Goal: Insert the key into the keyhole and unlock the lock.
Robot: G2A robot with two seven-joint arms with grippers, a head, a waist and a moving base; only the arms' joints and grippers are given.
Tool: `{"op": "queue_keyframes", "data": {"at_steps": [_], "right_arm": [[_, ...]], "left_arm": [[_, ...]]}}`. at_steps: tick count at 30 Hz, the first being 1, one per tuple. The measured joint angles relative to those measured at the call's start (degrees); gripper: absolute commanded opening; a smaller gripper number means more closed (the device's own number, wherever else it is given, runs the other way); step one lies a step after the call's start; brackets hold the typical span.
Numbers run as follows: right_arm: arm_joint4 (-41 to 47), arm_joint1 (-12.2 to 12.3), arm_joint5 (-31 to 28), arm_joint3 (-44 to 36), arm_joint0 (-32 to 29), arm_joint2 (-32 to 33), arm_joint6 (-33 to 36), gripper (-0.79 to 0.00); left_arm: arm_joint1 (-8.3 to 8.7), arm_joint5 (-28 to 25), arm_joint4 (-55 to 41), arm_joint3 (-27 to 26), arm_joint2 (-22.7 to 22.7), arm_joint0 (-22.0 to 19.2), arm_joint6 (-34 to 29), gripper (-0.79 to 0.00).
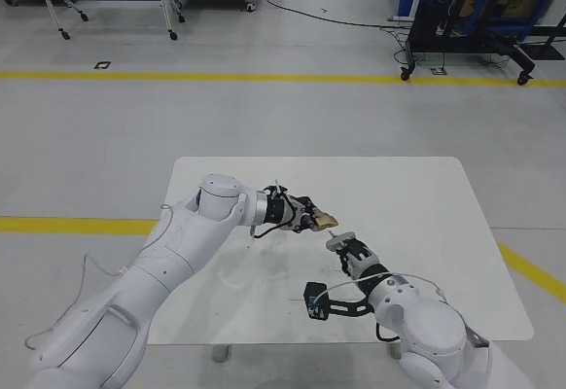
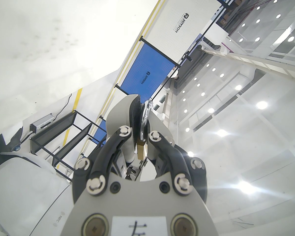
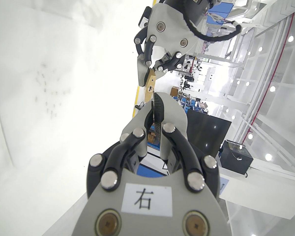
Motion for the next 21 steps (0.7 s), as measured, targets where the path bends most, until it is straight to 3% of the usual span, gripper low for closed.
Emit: {"op": "queue_keyframes", "data": {"at_steps": [21], "right_arm": [[3.3,-1.3,-5.4,0.0,1.4,0.2,1.7,-0.785]], "left_arm": [[-0.08,1.5,3.0,-1.9,-1.4,1.3,0.8,-0.785]]}}
